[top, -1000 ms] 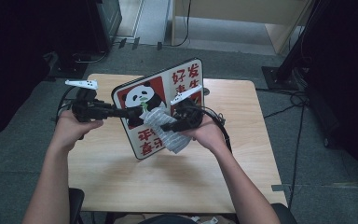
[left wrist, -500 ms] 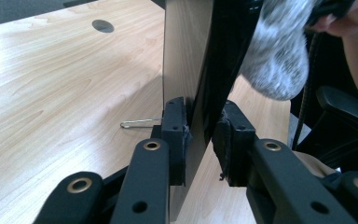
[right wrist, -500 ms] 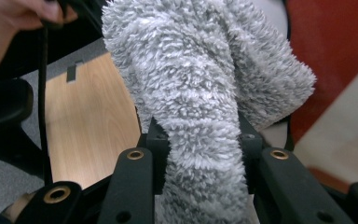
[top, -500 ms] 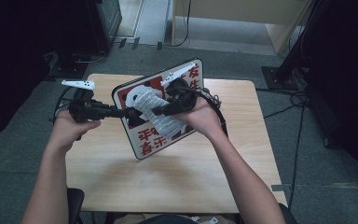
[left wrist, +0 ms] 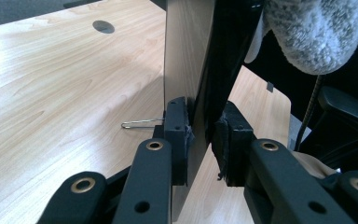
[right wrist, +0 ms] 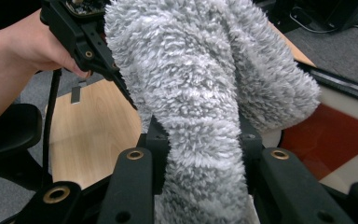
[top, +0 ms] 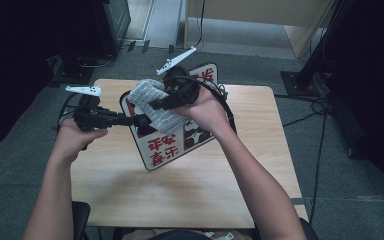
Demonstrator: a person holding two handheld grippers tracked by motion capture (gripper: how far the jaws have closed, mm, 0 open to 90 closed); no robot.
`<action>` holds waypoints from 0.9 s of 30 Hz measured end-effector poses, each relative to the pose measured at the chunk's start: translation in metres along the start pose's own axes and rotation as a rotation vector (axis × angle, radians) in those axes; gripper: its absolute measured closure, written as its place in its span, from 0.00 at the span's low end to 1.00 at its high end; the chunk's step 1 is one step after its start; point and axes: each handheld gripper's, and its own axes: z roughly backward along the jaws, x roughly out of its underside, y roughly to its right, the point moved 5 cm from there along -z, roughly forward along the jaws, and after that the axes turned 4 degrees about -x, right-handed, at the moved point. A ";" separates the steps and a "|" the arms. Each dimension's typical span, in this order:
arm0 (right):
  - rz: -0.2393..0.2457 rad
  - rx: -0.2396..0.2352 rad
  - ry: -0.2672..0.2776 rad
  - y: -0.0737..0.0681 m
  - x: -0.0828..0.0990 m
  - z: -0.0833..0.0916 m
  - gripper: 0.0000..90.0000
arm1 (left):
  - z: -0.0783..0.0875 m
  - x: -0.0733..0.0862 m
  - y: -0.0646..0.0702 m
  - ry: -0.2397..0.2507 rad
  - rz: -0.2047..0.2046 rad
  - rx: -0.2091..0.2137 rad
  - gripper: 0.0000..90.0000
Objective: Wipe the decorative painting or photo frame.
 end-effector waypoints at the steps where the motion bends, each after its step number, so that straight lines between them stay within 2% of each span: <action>1: 0.001 0.003 0.000 0.000 -0.001 -0.001 0.76 | 0.000 0.000 0.000 0.002 0.000 0.000 0.85; 6: 0.003 0.009 -0.026 0.001 0.000 -0.009 0.76 | 0.000 0.000 0.000 -0.001 -0.003 0.000 0.85; 27: -0.007 -0.013 -0.050 0.001 0.014 -0.026 0.75 | 0.000 0.000 0.000 0.001 0.003 0.001 0.85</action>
